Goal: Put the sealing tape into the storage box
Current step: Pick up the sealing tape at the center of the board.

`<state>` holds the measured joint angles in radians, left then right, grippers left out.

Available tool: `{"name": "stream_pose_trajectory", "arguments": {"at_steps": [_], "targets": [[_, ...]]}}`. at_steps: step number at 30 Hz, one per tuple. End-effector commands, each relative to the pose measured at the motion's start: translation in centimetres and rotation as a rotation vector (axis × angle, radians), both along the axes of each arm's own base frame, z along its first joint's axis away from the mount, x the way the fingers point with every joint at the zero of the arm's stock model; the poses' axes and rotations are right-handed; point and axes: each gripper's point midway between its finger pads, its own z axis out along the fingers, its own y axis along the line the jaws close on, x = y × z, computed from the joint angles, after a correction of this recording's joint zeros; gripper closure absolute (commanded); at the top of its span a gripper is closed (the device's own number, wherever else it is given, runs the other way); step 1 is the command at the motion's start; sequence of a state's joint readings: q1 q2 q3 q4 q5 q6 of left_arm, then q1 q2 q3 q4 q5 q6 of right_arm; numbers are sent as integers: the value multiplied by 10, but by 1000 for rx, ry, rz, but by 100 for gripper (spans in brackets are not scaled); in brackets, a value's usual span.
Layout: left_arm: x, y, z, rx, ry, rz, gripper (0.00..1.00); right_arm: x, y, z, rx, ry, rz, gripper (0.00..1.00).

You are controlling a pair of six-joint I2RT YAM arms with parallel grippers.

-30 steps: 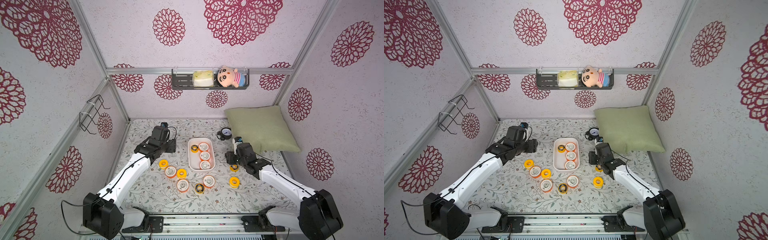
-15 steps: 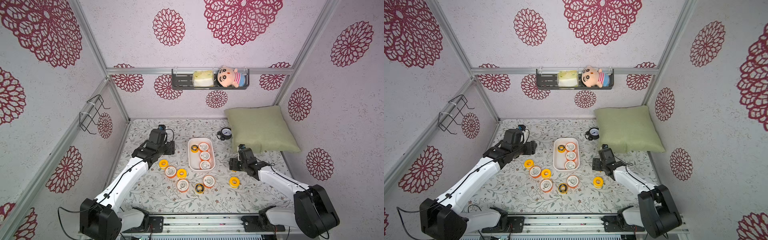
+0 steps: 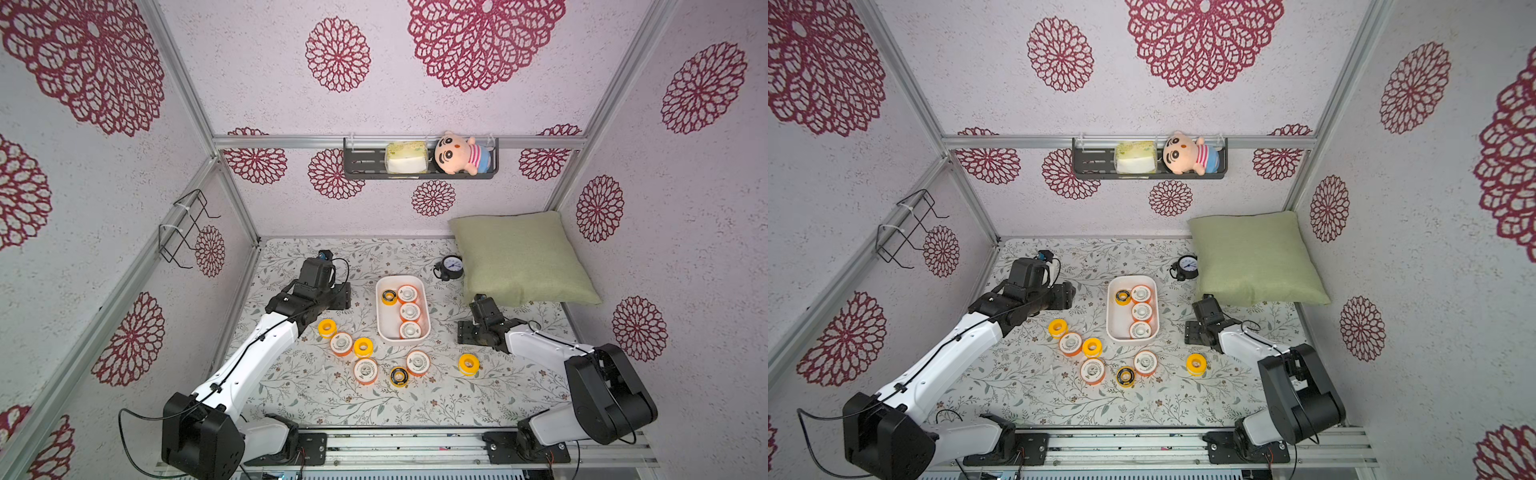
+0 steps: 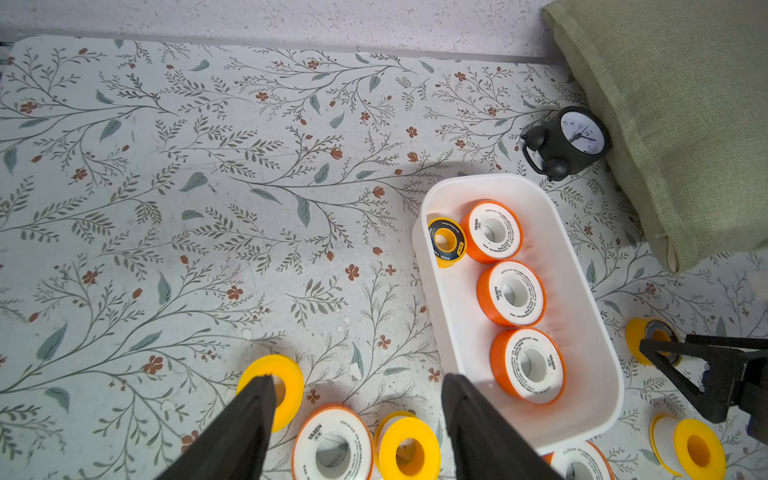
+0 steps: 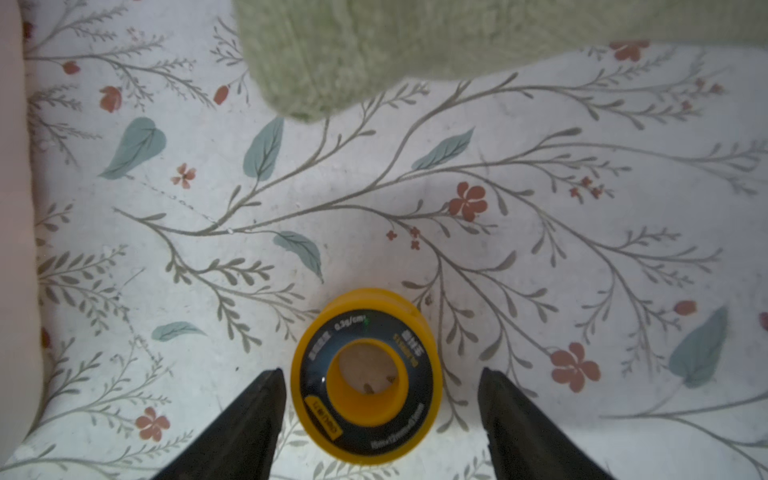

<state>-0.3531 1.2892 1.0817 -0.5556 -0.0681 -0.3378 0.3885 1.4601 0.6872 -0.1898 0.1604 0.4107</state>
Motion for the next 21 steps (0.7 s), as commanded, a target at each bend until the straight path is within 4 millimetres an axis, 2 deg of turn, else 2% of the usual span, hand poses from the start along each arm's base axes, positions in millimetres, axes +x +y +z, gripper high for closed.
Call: {"name": "stream_pose_trajectory", "arguments": {"at_steps": [1, 8, 14, 18, 21], "targets": [[6, 0, 6, -15, -20, 7, 29, 10, -2, 6, -2, -25, -29, 22], [7, 1, 4, -12, -15, 11, 29, 14, 2, 0, 10, -10, -25, 32], [7, 2, 2, -8, -11, 12, 29, 16, 4, -2, 16, -9, -21, 37], [8, 2, 2, -10, -8, 11, 29, 17, 5, 2, 22, -21, -20, 42], [8, 0, -1, -15, 1, 4, 29, 19, 9, 13, 48, -51, -7, 45]]}}
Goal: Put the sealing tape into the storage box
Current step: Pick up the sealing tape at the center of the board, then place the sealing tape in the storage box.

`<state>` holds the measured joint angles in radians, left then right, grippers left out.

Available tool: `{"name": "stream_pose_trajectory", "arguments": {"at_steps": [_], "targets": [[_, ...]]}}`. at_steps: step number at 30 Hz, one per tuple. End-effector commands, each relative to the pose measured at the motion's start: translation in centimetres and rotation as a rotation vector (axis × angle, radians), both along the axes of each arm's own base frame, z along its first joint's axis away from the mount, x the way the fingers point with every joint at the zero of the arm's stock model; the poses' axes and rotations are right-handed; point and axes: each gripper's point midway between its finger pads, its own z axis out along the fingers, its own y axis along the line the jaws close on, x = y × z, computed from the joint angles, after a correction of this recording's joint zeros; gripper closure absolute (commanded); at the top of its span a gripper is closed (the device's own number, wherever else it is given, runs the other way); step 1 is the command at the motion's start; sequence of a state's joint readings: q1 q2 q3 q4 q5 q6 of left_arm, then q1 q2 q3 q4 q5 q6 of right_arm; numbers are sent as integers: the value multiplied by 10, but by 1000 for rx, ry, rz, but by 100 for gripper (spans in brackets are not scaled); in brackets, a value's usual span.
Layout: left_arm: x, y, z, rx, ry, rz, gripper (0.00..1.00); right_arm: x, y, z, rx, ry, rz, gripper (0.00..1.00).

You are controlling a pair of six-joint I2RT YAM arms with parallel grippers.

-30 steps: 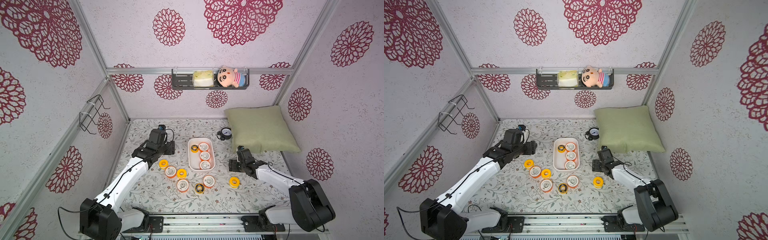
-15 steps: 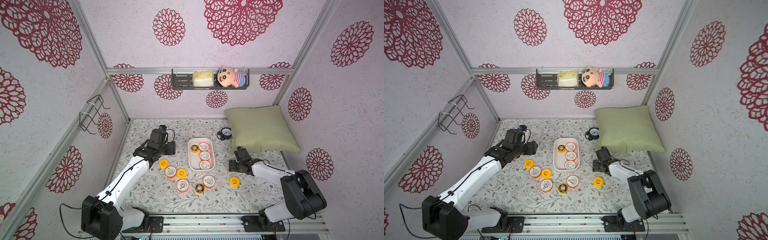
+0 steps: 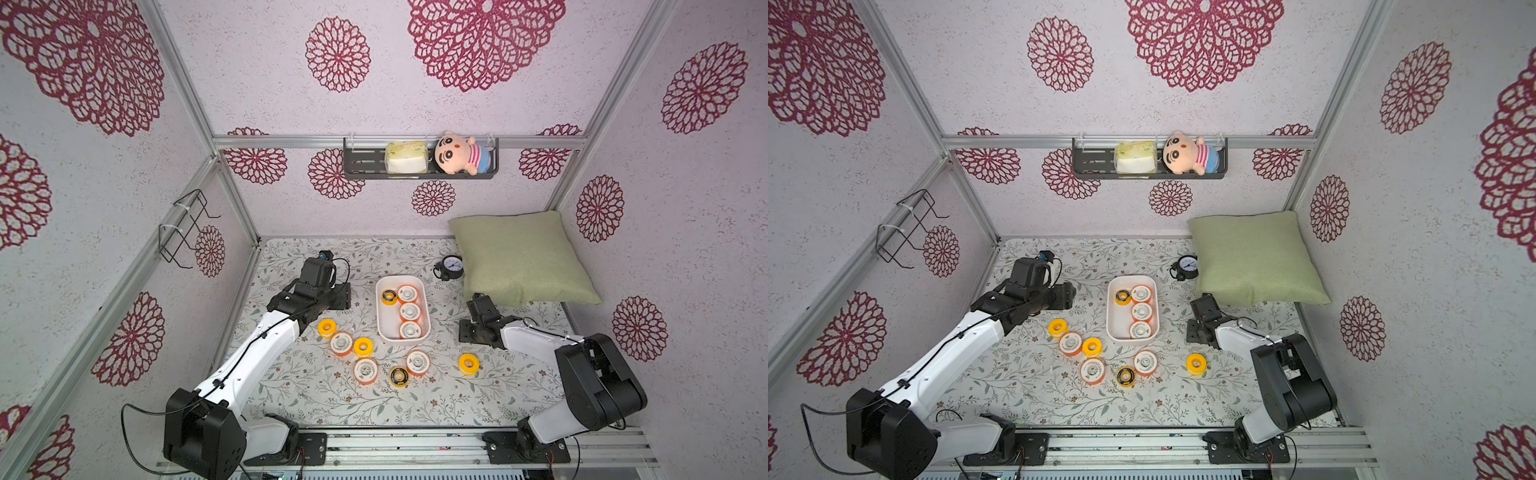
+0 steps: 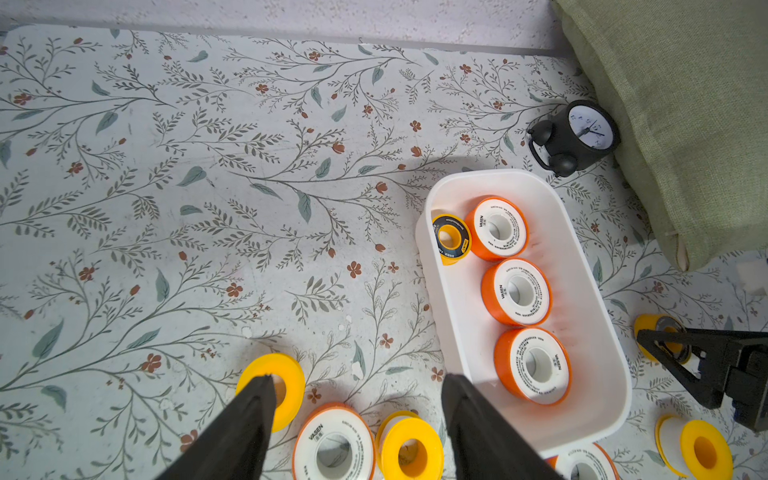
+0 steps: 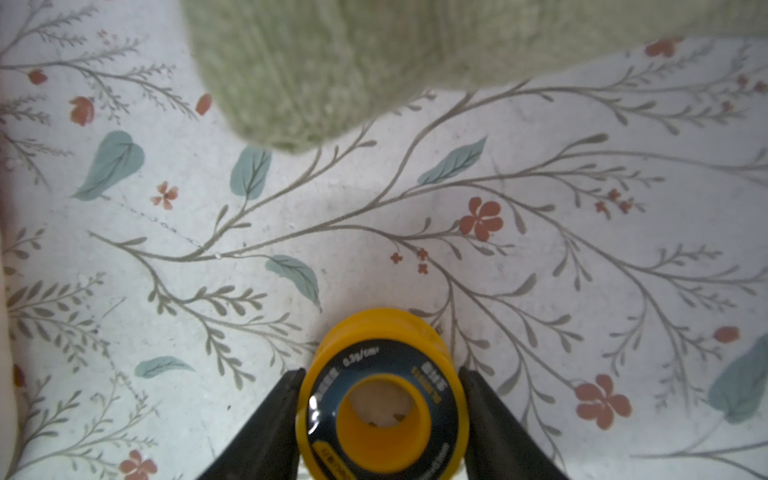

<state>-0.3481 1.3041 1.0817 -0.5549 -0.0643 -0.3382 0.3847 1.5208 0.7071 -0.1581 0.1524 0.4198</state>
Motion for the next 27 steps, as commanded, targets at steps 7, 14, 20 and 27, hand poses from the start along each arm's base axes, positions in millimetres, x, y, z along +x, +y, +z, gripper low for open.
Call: {"name": "stream_pose_trajectory", "arguments": {"at_steps": [7, 14, 20, 27], "targets": [[11, -24, -11, -122, 39, -43, 29, 14, 23, 57, 146, -144, 60, 46], [14, -74, -58, -355, 196, -121, 33, 19, 58, 96, 297, -223, 172, 46], [14, -98, -93, -384, 280, -151, 50, 24, 95, 120, 356, -253, 280, 46], [14, -105, -109, -393, 311, -166, 62, 26, 143, 140, 377, -263, 419, 46]]}}
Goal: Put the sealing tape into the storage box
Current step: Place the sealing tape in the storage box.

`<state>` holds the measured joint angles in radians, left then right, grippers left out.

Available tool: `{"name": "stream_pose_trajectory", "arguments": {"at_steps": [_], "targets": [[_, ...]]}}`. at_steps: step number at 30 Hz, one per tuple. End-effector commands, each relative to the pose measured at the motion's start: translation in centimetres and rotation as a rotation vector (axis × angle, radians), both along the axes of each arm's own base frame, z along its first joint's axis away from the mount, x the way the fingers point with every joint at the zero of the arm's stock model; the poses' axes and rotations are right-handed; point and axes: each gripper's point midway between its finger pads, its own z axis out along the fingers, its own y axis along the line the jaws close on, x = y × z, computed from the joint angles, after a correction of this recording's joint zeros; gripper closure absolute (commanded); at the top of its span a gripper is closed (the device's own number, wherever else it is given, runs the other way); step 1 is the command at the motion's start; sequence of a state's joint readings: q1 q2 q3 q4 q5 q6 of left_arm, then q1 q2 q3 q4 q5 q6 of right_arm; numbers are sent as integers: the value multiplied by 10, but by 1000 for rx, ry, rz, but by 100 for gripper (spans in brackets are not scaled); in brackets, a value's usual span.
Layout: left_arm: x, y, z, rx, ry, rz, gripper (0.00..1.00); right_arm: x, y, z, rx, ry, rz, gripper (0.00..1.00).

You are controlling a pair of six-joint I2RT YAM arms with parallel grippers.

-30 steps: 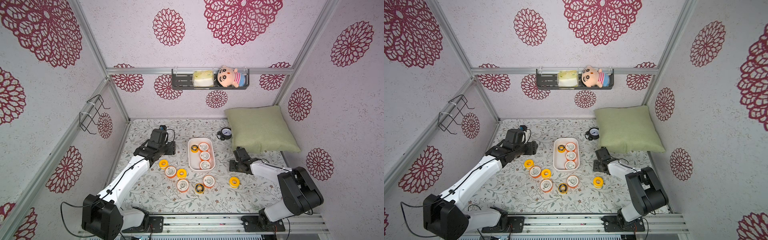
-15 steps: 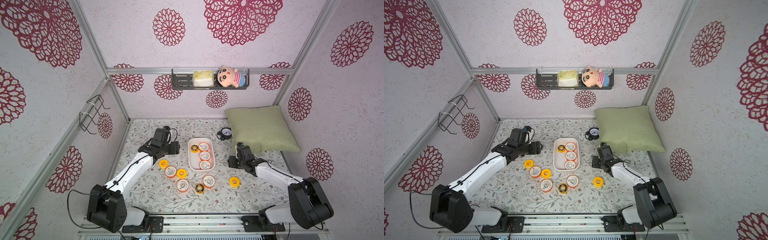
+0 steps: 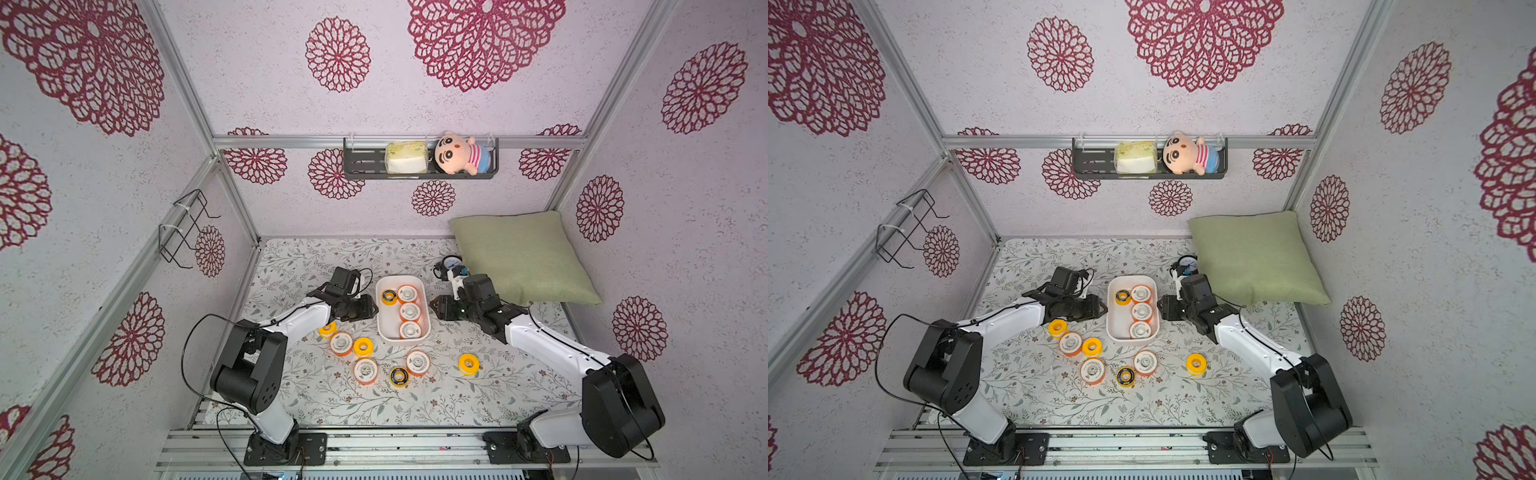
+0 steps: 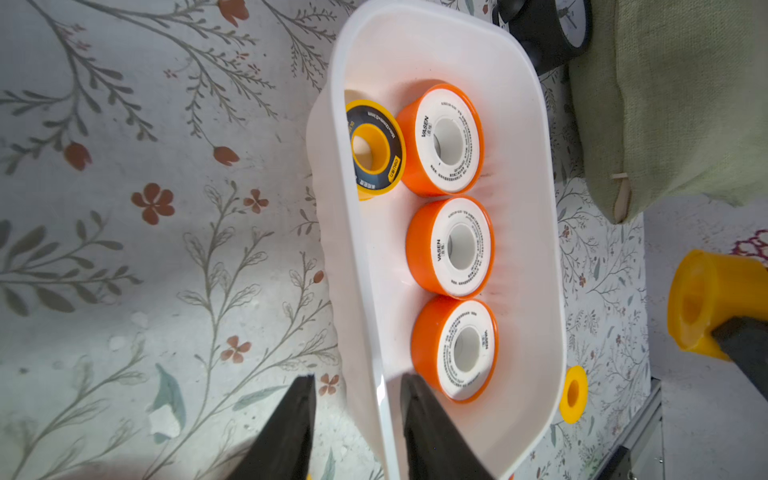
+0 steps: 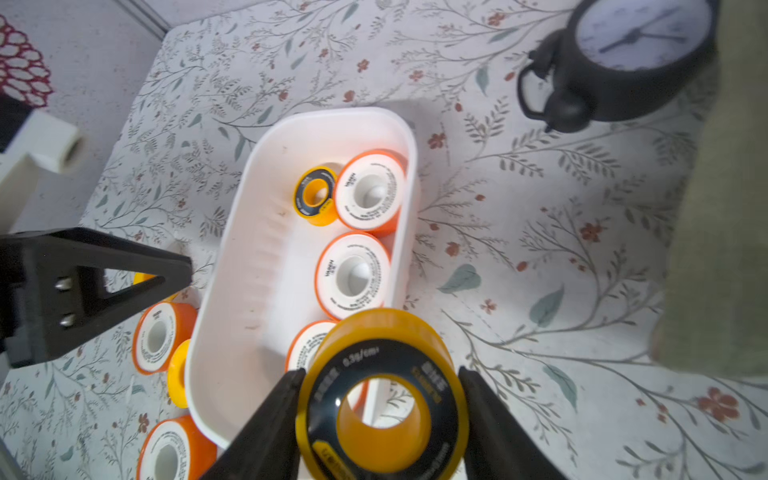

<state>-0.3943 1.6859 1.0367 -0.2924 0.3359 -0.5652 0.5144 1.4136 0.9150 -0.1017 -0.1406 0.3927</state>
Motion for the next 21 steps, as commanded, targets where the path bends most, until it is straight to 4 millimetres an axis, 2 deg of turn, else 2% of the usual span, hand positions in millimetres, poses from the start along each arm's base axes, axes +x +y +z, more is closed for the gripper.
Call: {"name": "stream_pose_trajectory", "arguments": {"at_steps": [1, 9, 15, 21], "targets": [[6, -11, 7, -50, -30, -22, 64, 1, 30, 14, 17, -32, 105, 46], [9, -14, -2, -54, -14, -21, 74, 4, 78, 10, 1, -16, 203, 46], [10, -14, -7, -49, -4, -20, 79, 10, 102, 0, -9, 0, 243, 46], [12, -16, -7, -56, 1, -22, 83, 17, 119, -14, -41, 26, 256, 46]]}}
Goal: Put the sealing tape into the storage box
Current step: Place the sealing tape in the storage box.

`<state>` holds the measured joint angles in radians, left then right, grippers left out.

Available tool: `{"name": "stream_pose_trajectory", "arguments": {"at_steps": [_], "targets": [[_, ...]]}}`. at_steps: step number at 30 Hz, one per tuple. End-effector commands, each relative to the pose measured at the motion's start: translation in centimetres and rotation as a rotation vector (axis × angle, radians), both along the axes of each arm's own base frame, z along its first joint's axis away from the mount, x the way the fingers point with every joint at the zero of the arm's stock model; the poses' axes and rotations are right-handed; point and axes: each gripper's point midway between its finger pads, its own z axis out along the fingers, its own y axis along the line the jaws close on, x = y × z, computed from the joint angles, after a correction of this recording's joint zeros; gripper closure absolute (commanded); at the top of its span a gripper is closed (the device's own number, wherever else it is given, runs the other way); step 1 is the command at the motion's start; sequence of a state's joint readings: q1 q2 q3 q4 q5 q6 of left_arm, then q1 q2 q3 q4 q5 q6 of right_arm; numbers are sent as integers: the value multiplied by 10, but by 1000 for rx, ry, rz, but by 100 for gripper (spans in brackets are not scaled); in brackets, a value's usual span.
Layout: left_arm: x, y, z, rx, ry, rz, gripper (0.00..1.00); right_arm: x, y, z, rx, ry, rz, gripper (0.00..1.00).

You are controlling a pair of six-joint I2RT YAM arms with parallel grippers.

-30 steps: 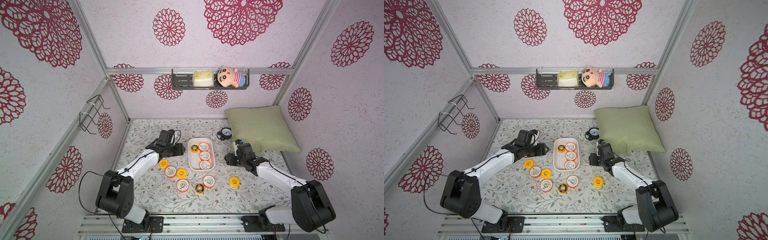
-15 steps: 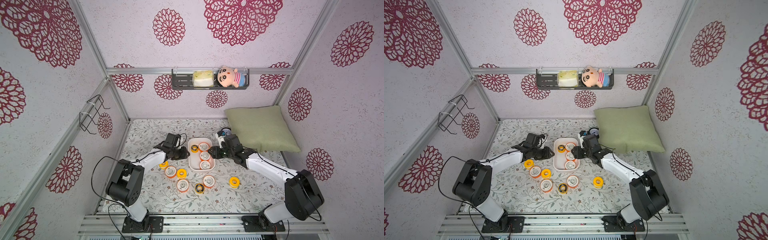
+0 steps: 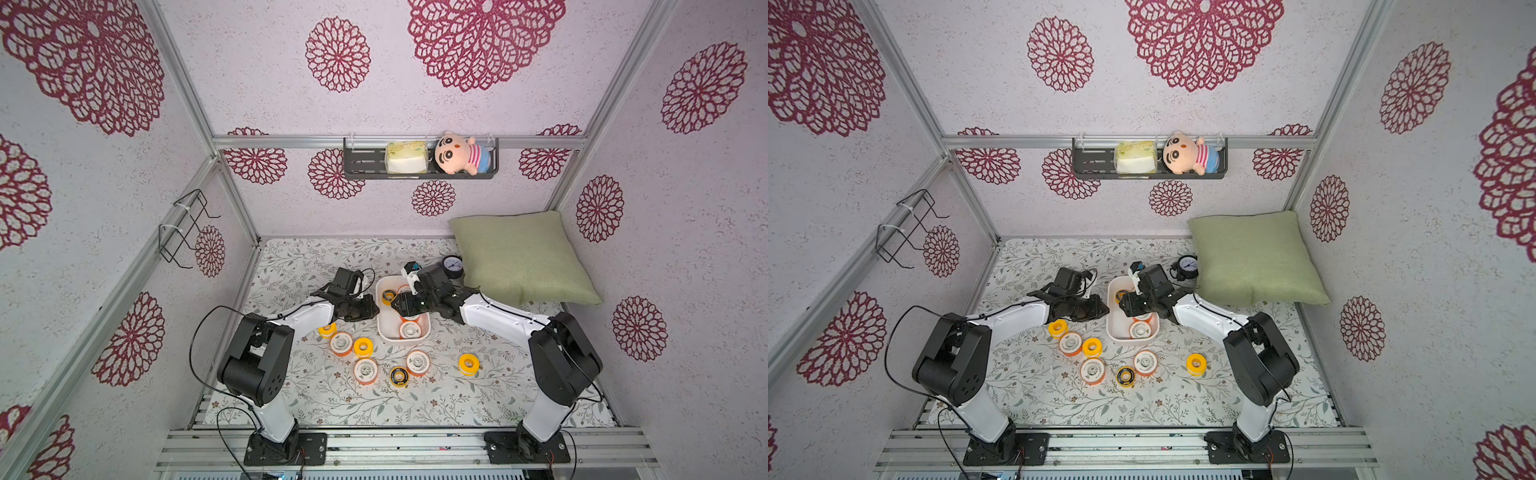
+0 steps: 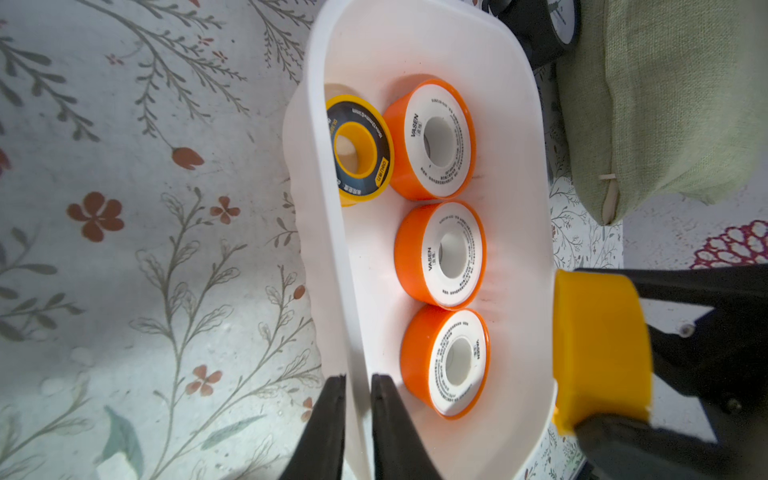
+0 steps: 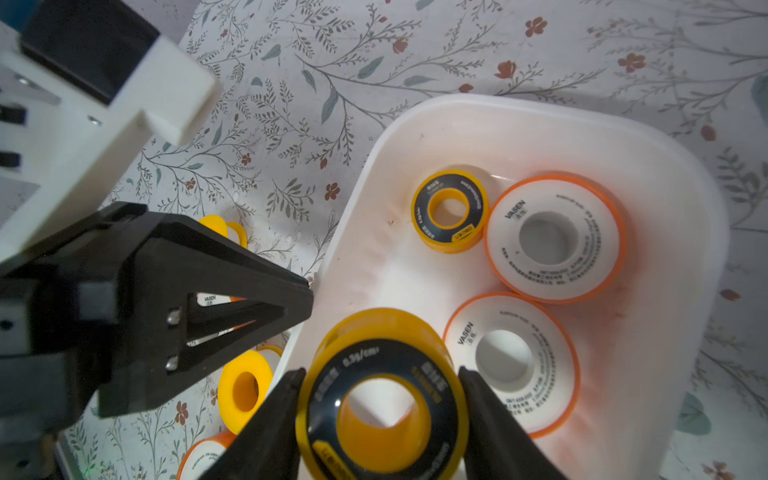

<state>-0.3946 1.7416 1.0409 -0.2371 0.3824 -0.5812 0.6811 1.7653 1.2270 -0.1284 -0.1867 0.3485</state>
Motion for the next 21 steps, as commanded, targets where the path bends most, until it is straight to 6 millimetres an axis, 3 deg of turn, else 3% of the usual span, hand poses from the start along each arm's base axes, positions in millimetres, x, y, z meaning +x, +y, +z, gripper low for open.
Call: {"name": "stream_pose_trajectory", "arguments": {"at_steps": [1, 6, 21], "targets": [[7, -6, 4, -15, -20, -6, 84, 4, 12, 6, -6, -17, 29, 46], [8, -5, 5, -11, -21, -5, 86, 9, 23, -5, -22, 0, 35, 46], [7, -5, 8, -10, -22, -4, 87, 22, 30, -30, -67, 39, 0, 47]]}}
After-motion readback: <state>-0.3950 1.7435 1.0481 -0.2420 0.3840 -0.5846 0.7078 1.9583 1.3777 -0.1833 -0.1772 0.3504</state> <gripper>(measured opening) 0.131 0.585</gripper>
